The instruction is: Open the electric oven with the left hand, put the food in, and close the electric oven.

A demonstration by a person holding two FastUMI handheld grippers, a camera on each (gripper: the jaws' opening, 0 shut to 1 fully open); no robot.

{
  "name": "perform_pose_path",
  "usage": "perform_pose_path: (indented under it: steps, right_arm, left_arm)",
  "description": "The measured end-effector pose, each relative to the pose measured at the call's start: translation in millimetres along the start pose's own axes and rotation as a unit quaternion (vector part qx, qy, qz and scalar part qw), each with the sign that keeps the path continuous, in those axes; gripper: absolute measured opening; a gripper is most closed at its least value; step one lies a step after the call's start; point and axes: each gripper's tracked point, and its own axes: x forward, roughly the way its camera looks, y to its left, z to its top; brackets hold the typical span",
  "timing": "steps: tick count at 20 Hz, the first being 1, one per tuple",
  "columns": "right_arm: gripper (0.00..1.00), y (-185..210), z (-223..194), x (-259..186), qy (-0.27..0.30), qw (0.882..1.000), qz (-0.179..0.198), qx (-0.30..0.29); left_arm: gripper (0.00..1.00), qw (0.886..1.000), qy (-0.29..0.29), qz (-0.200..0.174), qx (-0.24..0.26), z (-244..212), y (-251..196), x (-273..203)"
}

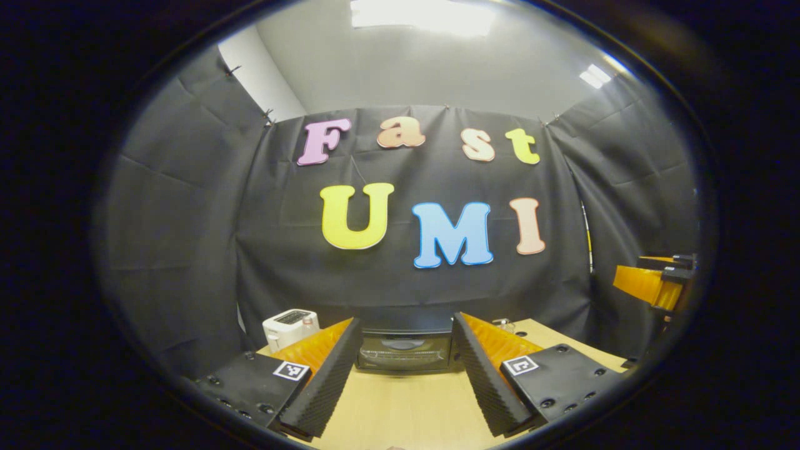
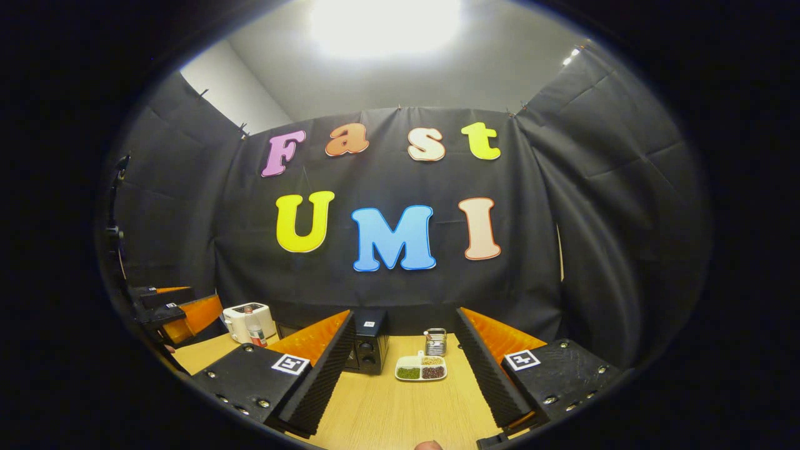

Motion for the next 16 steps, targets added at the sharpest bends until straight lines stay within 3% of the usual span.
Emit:
perform_pose_path:
  steps: [16]
  right_arm:
    - [0.98, 18.4, 2.8, -13.0, 0.002, 1.0, -0.022, -0.009]
  left_arm:
    - [0.98, 1.0, -0.016, -0.008, -0.005, 13.6, 27.5, -15.7]
